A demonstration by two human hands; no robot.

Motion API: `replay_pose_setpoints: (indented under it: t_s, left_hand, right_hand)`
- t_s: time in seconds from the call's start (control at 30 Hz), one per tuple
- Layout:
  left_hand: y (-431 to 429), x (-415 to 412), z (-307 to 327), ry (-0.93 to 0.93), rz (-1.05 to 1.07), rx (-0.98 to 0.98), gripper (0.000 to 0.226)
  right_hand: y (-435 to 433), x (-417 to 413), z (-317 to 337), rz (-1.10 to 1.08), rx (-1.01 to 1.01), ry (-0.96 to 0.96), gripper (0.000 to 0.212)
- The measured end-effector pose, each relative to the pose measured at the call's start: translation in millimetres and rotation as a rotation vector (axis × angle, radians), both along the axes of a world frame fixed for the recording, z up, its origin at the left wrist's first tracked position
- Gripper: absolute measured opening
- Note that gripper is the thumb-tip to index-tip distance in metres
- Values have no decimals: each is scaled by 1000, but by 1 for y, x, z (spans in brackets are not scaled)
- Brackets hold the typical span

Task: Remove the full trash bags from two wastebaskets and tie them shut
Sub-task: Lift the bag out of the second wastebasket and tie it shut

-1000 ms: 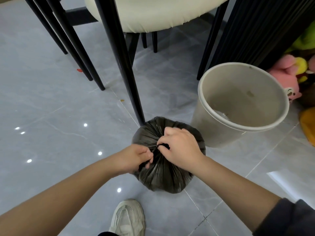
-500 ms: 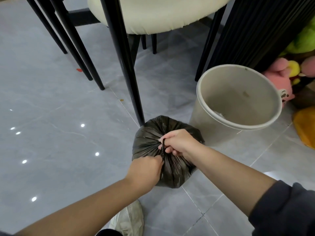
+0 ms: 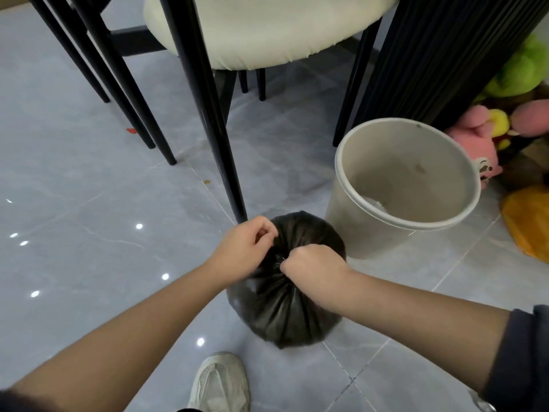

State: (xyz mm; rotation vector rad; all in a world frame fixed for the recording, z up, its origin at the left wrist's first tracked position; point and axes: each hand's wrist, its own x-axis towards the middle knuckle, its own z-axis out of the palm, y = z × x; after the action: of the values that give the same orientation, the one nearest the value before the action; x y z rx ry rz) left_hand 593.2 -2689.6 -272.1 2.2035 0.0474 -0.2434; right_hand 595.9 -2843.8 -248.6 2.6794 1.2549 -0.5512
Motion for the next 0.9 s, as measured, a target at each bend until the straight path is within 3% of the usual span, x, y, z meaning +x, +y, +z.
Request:
replay_pose_setpoints:
  t_s: [0.1,0.23,0.33,0.43,0.57,0.67,0.8,0.9]
  left_hand:
    - [-9,14,-6,114,-90,-134,17]
    - [-19,24,-7,319,-276,-250,34]
    - [-19,29,-6,490,-357,-174,31]
    - [-12,29,-8,642,-320,-282,27]
    - [-14,19,-16,596,-156,-381,8]
    - [-17,10,-24,524,-41,-381,15]
    - [-18,-2,-25,315,4,-223,29]
    - [-20,-10,-13,186,-36,-62,20]
  right_hand:
    - [-9,-5,-10,205,20,-104,9]
    - [-24,4,-27,377,65,-195,19]
    - [-31,7,-31,485,165,-230,11]
    - [-40,13,-41,511,265,-240,10]
    - [-41,22,-38,498,396,-178,12]
    - [-38,28,-29,384,432,18,9]
    - [-34,33,-27,109,491,402,16]
    - [-29,31,-28,-3,569,562,18]
